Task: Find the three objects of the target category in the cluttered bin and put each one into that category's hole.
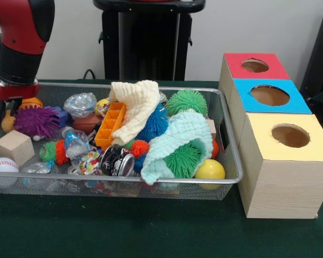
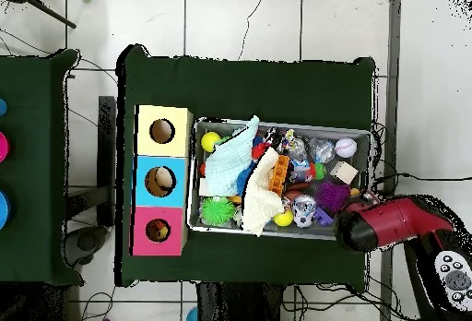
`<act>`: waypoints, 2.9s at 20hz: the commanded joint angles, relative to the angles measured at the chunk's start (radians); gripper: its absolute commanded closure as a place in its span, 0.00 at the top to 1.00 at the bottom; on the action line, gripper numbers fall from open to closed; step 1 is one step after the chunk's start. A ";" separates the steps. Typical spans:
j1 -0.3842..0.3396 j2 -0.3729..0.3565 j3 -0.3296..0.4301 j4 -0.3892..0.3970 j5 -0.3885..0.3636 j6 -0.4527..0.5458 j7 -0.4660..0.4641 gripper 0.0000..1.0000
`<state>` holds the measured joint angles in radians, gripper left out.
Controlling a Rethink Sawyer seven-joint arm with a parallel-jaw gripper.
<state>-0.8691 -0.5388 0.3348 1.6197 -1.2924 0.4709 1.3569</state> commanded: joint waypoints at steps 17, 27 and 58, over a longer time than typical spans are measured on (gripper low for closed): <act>-0.142 -0.079 0.055 0.152 0.257 0.156 -0.291 0.00; -0.224 -0.201 0.224 0.281 0.611 0.319 -0.226 0.00; -0.170 -0.342 0.325 0.528 1.017 0.183 0.138 0.00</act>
<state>-1.0791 -0.8489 0.6027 2.0427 -0.3563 0.7634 1.3568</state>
